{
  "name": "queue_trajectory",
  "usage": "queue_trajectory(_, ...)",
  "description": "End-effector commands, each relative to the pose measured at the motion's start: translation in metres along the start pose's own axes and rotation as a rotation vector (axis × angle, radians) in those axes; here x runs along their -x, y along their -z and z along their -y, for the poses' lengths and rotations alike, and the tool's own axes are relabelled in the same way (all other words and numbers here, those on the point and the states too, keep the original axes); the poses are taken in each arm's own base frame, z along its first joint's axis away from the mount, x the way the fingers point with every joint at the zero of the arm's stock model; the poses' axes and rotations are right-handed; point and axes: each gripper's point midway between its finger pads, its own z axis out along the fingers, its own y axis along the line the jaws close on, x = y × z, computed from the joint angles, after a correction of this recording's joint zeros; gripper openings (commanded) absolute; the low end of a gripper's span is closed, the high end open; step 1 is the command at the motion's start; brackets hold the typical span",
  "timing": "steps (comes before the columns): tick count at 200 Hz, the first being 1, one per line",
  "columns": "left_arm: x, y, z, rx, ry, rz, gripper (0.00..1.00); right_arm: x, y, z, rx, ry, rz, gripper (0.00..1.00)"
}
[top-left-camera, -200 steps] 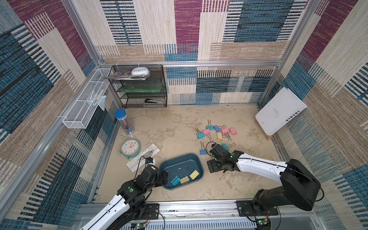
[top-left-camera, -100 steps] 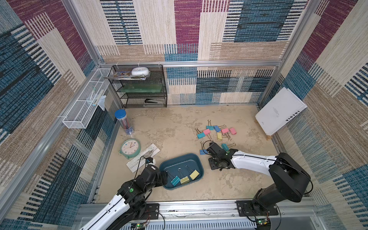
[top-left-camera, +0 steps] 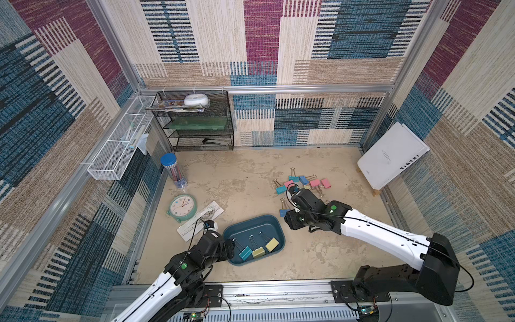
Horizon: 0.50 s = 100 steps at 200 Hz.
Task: Put the binder clips in the storage box
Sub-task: Place the binder clip in the storage box.
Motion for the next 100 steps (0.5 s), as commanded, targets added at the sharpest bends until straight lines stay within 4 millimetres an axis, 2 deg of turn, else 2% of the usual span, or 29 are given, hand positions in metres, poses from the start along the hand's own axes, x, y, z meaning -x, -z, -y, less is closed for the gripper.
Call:
queue_trajectory(1, 0.005, 0.002, 0.003, -0.007, 0.004, 0.015, 0.87, -0.005, -0.004, -0.059, 0.154, 0.057, -0.028, 0.45)
queue_trajectory(14, 0.005, 0.002, 0.003, -0.006, 0.003, 0.015, 0.86, -0.009, -0.009, -0.092, 0.218, 0.12, -0.039, 0.45)
queue_trajectory(28, 0.005, 0.002, 0.003, -0.006, 0.004, 0.014, 0.86, -0.014, -0.019, -0.109, 0.248, 0.168, -0.055, 0.45)
queue_trajectory(70, 0.004, 0.002, 0.002, -0.008, 0.006, 0.016, 0.86, -0.027, -0.043, -0.125, 0.302, 0.272, -0.106, 0.44)
queue_trajectory(87, 0.005, 0.002, 0.002, -0.006, 0.008, 0.018, 0.86, -0.034, -0.051, -0.121, 0.286, 0.331, -0.131, 0.44)
queue_trajectory(100, 0.005, 0.002, 0.002, -0.004, 0.008, 0.018, 0.86, -0.042, -0.058, -0.11, 0.244, 0.383, -0.162, 0.44)
